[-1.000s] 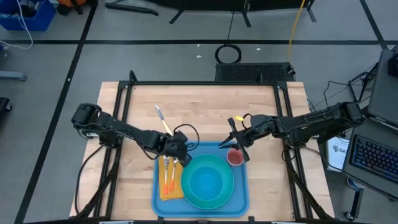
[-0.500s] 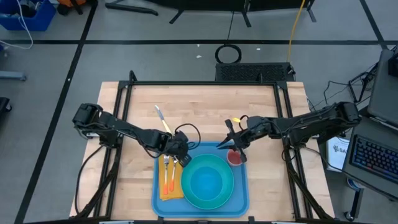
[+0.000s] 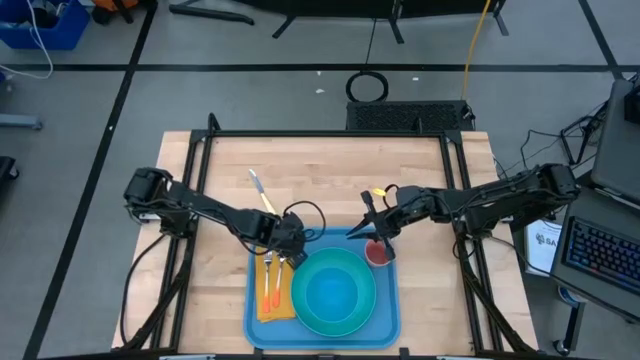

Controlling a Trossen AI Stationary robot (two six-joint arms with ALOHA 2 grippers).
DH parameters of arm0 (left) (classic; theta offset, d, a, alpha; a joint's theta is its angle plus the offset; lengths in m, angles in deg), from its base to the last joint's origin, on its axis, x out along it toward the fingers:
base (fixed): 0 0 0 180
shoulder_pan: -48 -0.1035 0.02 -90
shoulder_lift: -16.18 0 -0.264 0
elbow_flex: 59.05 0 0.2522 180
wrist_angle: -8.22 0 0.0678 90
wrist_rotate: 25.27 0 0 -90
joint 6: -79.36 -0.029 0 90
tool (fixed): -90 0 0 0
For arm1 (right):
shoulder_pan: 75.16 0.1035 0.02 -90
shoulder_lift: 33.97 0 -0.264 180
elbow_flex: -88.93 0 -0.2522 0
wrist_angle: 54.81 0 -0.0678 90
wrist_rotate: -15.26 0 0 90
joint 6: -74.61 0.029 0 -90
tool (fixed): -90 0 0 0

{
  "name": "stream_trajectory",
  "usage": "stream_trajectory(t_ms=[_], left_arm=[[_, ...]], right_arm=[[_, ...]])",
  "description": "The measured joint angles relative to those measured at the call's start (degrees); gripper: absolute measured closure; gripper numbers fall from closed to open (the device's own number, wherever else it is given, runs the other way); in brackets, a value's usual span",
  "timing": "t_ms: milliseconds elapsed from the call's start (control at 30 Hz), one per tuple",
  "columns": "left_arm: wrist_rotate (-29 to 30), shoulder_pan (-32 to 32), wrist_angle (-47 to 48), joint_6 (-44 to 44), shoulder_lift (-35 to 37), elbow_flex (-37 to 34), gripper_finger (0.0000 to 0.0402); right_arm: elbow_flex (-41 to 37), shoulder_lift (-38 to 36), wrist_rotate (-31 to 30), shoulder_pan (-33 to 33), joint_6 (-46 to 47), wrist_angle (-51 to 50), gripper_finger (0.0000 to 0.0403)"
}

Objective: Set up tray
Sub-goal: Adjust the orange spoon on the yellow napkin

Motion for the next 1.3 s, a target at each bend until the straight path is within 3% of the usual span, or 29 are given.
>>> stream_trajectory(t_ms=[1300], left_arm=[[-2.65,1.45,3.84,6.19,0.0,0.0,0.0309]], right_arm=[[0.0,-0.02,0.02,0.0,0.39,-0.02,0.0374]])
